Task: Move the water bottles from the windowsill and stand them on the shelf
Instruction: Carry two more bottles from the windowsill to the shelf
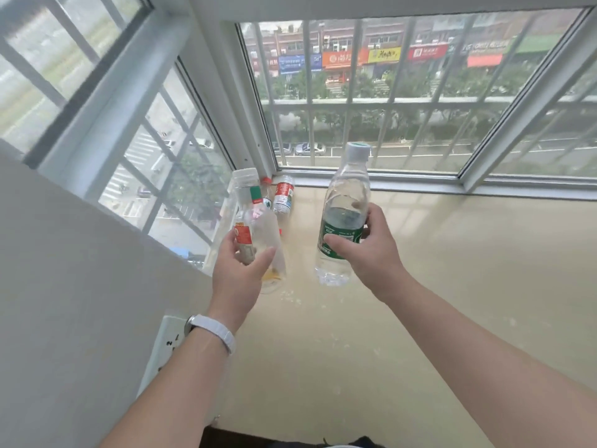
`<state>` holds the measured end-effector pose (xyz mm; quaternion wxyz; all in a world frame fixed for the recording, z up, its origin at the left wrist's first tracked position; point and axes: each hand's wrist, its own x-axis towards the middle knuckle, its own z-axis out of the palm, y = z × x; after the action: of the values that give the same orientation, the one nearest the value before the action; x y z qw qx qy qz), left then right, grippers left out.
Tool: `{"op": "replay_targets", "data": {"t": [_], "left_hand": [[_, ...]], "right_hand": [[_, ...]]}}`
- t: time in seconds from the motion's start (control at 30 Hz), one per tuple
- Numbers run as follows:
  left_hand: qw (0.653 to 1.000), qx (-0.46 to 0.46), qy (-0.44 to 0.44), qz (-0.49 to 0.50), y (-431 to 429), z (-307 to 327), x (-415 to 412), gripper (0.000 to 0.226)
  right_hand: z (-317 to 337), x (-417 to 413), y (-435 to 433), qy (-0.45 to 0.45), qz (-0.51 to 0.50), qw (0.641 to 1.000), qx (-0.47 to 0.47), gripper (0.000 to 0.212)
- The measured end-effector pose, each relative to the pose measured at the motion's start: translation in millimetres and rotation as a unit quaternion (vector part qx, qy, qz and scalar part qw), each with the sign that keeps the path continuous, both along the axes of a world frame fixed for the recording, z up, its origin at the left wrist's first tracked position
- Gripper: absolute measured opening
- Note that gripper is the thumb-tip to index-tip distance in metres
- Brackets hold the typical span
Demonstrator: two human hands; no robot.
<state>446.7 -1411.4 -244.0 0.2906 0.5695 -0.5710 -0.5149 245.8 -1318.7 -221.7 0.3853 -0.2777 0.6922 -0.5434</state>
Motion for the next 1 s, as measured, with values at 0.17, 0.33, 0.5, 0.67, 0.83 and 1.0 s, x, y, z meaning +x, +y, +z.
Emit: {"op": "replay_targets", "data": {"t": [0.17, 0.33, 0.5, 0.67, 0.83, 1.0], "left_hand": [[0.998, -0.01, 0.062, -0.021, 34, 35, 8, 0.069], [0.992, -0.029, 0.103, -0.067, 62, 73, 24, 0.055], [0.978, -0.037, 0.168, -0.115, 74, 102, 40, 0.052], [0.96, -0.032, 0.212, -0.181, 88, 111, 41, 0.073], [0.942, -0.012, 0.241, -0.233, 113, 111, 32, 0.048], [0.926, 0.009, 0.253, -0.281, 140, 117, 16, 0.053]], "right_hand": [[36, 11, 38, 0.027, -0.018, 0.998, -0.047, 0.057], [64, 33, 74, 0.046, -0.042, 0.995, -0.08, 0.056], [85, 59, 104, 0.06, -0.08, 0.99, -0.097, 0.054], [99, 81, 142, 0.084, -0.134, 0.982, -0.107, 0.055], [104, 99, 191, 0.099, -0.209, 0.967, -0.108, 0.053], [112, 101, 235, 0.101, -0.251, 0.954, -0.131, 0.052]]}}
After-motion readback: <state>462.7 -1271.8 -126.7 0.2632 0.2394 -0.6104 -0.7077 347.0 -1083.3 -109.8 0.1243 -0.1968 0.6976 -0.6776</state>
